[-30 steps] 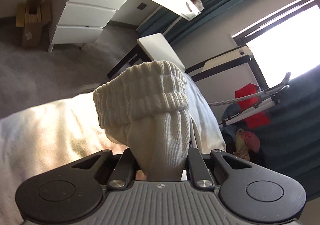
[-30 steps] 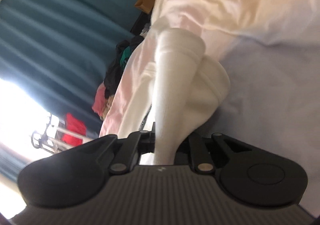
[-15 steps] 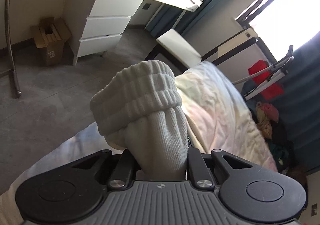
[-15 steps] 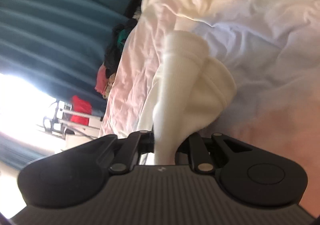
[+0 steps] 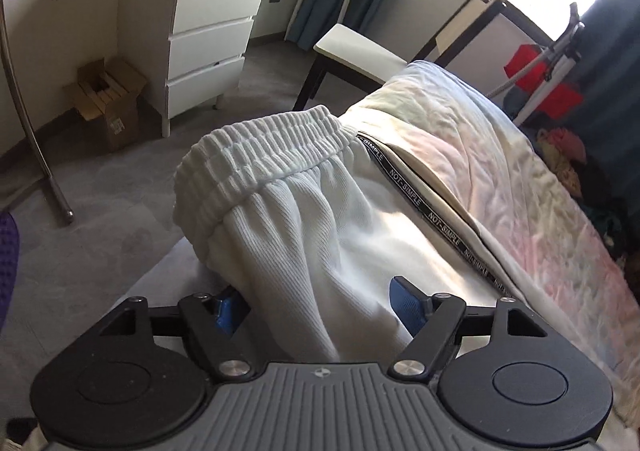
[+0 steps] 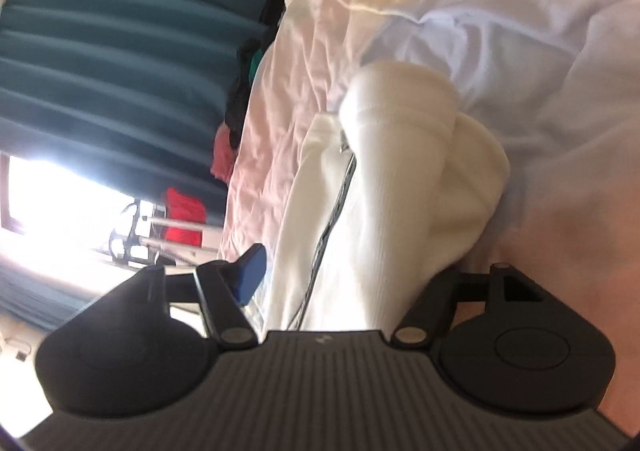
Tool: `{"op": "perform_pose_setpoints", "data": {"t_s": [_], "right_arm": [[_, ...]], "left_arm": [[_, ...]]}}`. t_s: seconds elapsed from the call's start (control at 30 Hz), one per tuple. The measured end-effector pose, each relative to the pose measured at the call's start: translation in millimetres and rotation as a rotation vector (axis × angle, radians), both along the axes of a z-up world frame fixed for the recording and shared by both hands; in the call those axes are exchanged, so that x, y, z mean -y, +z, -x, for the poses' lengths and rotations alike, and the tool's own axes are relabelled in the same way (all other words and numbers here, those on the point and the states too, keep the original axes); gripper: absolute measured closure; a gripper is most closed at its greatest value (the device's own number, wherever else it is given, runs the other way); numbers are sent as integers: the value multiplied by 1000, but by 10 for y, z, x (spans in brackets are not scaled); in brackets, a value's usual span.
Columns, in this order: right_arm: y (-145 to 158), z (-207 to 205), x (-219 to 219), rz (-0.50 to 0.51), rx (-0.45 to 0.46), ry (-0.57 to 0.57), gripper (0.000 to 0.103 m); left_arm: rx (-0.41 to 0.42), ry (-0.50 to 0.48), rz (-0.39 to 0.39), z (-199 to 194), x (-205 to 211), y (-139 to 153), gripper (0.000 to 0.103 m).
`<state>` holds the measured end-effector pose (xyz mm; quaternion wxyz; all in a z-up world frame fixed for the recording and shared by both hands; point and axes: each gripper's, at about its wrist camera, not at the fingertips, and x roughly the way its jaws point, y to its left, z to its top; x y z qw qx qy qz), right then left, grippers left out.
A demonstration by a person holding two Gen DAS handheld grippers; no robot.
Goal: Fold clothes
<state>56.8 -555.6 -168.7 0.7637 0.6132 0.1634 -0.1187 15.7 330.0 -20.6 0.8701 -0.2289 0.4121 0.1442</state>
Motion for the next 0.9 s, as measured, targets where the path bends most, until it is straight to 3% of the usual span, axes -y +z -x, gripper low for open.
{"op": "perform_pose_setpoints", "data": {"t_s": [0.13, 0.23, 0.4, 0.5, 0.63, 0.67, 0.7, 0.77, 0.9], "right_arm": [[-172, -10, 72, -61, 47, -89, 33], [-197, -64, 92, -43, 85, -105, 33], [-184, -139, 160, -30, 107, -120, 34], [-226, -147, 228, -39, 64, -127, 40], [-274, -130, 268, -48, 21, -130, 58], [-273, -124, 261, -48, 22, -136, 68], [-263, -128, 259, -38, 23, -137, 71], [-246, -157, 255, -13, 7, -135, 77], [-197, -159, 258, 27, -6, -122, 81]], "left_arm": [[34, -48, -128, 159, 357, 197, 22], [91, -86, -215, 229, 684, 367, 20], [173, -144, -213, 164, 1265, 559, 18], [221, -173, -177, 95, 1630, 624, 16], [249, -220, -105, -100, 2225, 486, 13], [232, -253, -110, -166, 2383, 415, 12], [212, -293, -127, -244, 2552, 333, 12], [179, -352, -159, -382, 2851, 165, 12], [156, -359, -224, -544, 3185, -206, 12]]}}
